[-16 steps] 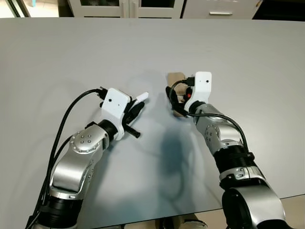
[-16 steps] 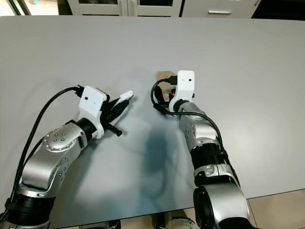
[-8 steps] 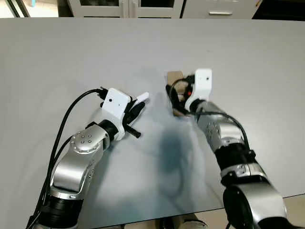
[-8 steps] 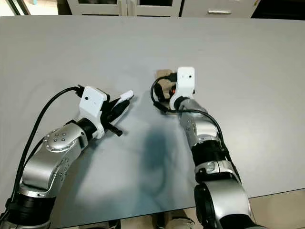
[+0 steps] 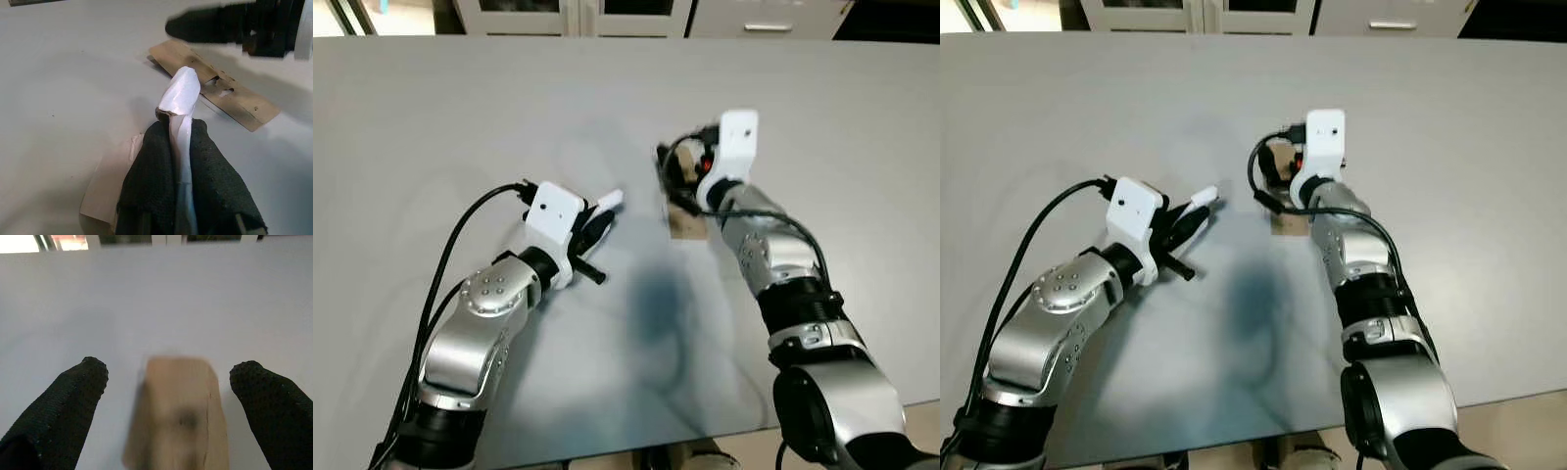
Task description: Picking trash to rubbish bin
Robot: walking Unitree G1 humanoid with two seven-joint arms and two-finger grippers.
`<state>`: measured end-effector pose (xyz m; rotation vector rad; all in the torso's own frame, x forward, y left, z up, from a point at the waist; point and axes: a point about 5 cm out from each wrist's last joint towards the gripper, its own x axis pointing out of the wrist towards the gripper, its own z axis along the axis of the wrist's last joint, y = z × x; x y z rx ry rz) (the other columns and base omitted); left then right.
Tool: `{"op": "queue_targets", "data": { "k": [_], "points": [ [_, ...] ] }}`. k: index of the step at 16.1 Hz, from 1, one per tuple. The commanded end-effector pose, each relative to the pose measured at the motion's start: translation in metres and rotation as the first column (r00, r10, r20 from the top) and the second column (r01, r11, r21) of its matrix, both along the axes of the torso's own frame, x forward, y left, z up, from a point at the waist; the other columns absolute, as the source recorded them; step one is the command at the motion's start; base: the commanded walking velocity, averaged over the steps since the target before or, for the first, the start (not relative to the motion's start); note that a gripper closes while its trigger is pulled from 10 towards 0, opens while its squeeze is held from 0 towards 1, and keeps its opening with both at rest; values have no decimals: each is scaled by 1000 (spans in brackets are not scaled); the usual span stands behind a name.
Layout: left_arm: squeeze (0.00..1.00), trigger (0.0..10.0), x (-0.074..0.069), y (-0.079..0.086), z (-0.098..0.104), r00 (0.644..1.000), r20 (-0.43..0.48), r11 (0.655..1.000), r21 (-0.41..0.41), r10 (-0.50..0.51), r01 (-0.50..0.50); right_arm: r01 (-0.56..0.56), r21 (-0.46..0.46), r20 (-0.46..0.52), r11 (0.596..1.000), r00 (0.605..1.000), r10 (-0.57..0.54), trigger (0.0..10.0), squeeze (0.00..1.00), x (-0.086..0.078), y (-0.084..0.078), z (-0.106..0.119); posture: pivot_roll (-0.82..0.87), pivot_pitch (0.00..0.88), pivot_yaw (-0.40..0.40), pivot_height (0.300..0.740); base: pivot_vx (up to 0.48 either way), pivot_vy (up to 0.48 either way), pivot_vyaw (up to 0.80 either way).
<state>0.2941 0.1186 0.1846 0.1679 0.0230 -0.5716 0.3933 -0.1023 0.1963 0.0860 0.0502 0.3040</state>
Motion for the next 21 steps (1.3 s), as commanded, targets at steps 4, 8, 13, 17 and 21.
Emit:
{"op": "queue_targets", "data": {
  "k": [4, 8, 13, 17, 21],
  "points": [
    [0, 10000, -4, -4, 0, 1000, -1, 1000, -1, -27, 27, -26, -86, -32, 996, 999, 23, 10000, 0, 0, -4, -14, 48, 252, -90, 740, 0, 0, 0],
    [0, 10000, -3, -4, 0, 1000, 0, 1000, -3, -29, 29, -44, -90, -39, 995, 998, 41, 10000, 0, 1, -3, -16, 47, 252, -90, 740, 0, 0, 0],
    [0, 10000, -4, -4, 0, 1000, -1, 1000, -3, -30, 30, -79, -112, -68, 991, 995, 72, 10000, 0, 0, -1, -26, 50, 253, -89, 740, 0, 0, 0],
    [0, 10000, -5, -3, 1, 999, -2, 999, 3, -42, 42, -93, -113, -87, 989, 993, 83, 10000, 0, -2, 0, -32, 53, 253, -88, 740, 0, 0, 0],
    [0, 10000, -4, 1, 2, 999, -1, 999, 9, -40, 40, -109, -114, -103, 987, 990, 98, 10000, 0, -3, 2, -36, 56, 254, -89, 740, 0, 0, 0]
  ]
}}
